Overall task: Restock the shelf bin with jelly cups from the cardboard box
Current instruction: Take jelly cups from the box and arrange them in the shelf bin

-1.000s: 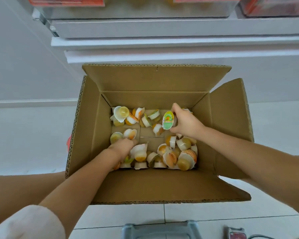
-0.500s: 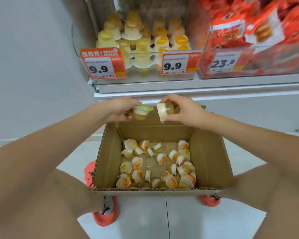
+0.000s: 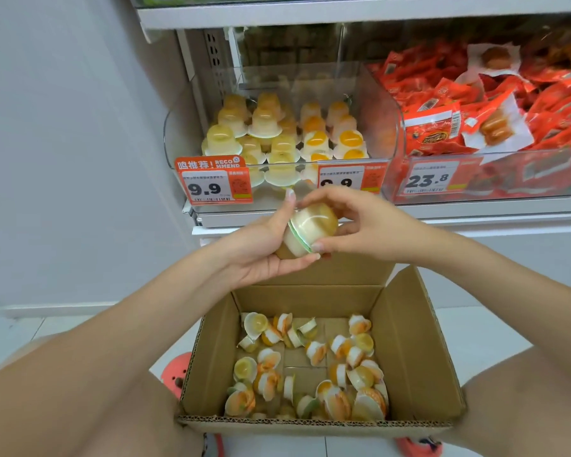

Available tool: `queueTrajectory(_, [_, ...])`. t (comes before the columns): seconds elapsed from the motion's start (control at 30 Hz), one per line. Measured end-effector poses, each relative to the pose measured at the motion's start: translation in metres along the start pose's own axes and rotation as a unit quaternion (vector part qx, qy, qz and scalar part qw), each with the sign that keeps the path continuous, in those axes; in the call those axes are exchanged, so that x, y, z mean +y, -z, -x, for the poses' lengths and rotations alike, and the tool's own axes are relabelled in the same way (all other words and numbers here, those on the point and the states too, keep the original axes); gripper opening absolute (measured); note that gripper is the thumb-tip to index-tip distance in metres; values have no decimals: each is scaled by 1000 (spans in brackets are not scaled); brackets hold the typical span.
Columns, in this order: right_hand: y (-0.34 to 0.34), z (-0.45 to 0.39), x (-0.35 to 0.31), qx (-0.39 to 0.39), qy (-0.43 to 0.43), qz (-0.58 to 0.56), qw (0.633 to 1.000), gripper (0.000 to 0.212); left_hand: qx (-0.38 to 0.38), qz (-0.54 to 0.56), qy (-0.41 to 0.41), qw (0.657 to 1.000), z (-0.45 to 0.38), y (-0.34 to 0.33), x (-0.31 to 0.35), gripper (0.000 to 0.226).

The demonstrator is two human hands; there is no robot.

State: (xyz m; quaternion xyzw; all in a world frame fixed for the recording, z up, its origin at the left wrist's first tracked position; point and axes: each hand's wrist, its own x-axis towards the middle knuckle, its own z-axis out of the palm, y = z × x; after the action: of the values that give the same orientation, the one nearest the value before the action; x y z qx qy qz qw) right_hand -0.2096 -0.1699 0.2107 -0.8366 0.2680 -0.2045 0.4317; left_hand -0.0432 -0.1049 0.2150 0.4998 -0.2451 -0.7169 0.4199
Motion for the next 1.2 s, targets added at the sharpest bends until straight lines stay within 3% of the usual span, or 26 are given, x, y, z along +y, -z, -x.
queueTrajectory(0.1, [12,-3,2,-34,-2,-39,999,57,-84,46,-1,995,3,7,12,51])
queueTrajectory(0.2, [20,-5,2,-44,1,-64,997,61,-155,-6,-18,988,2,12,20,53])
queueTrajectory(0.43, [31,-12,-3,-57,-2,-85,995,71,-84,-42,-76,993,-6,8,23,46])
queueTrajectory(0.63, [21,-12,-4,-24,3,-14,1000,68,-70,-16,-69,995,0,7,17,34])
queueTrajectory(0.73, [18,-15,-9,4,-5,-15,1000,64,-70,30,-39,996,0,11,17,45])
queueTrajectory(0.83, [15,-19,-17,21,-8,-51,998,62,-106,92,-28,990,0,18,21,73])
queueTrajectory(0.9, [12,-22,-23,29,-14,-63,997,60,-110,94,-30,989,2,21,24,76])
queueTrajectory(1.0, [11,-38,-33,91,-15,-17,996,52,-66,31,-33,997,6,25,36,64])
queueTrajectory(1.07, [19,-61,-39,184,-13,15,983,51,32,-93,-53,994,5,32,45,60])
queueTrajectory(1.13, [32,-93,-43,236,-29,61,969,53,172,-234,-97,952,2,45,53,49])
queueTrajectory(1.2, [42,-128,-43,207,-60,156,964,61,259,-328,-135,898,-2,62,61,34])
